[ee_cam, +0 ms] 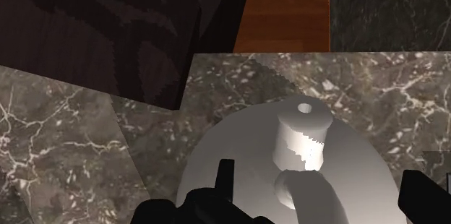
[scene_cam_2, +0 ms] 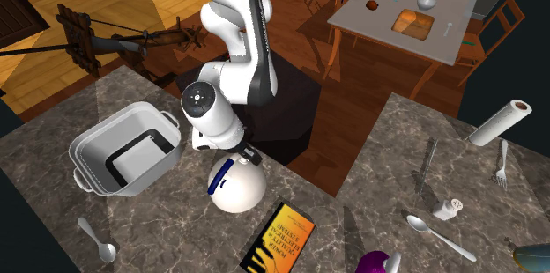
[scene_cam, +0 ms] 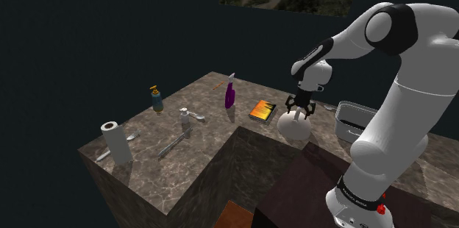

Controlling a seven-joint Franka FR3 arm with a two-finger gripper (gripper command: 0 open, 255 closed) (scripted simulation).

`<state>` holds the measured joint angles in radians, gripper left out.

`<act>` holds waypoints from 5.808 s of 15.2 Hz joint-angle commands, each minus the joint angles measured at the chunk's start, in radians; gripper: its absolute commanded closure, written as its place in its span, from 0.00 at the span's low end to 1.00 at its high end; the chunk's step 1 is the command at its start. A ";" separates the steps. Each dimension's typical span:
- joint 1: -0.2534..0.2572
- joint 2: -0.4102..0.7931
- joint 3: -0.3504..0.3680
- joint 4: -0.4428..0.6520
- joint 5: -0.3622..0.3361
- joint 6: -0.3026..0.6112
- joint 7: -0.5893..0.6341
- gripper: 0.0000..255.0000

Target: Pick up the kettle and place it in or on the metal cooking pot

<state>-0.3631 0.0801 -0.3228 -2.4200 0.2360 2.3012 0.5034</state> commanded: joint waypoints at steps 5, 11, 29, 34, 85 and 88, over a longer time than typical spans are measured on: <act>0.000 0.000 0.000 0.000 0.000 0.000 0.000 1.00; 0.000 0.000 0.000 0.000 0.000 0.000 0.000 1.00; -0.003 -0.175 -0.004 0.067 -0.100 -0.222 0.096 1.00; -0.005 -0.214 -0.001 0.099 -0.117 -0.289 0.116 1.00; -0.278 -0.163 -0.440 0.546 -0.295 -0.722 -0.525 1.00; -0.279 -0.160 -0.442 0.509 -0.294 -0.682 -0.527 1.00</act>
<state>-0.6410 -0.0782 -0.7635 -1.8972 -0.0568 1.6048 -0.0220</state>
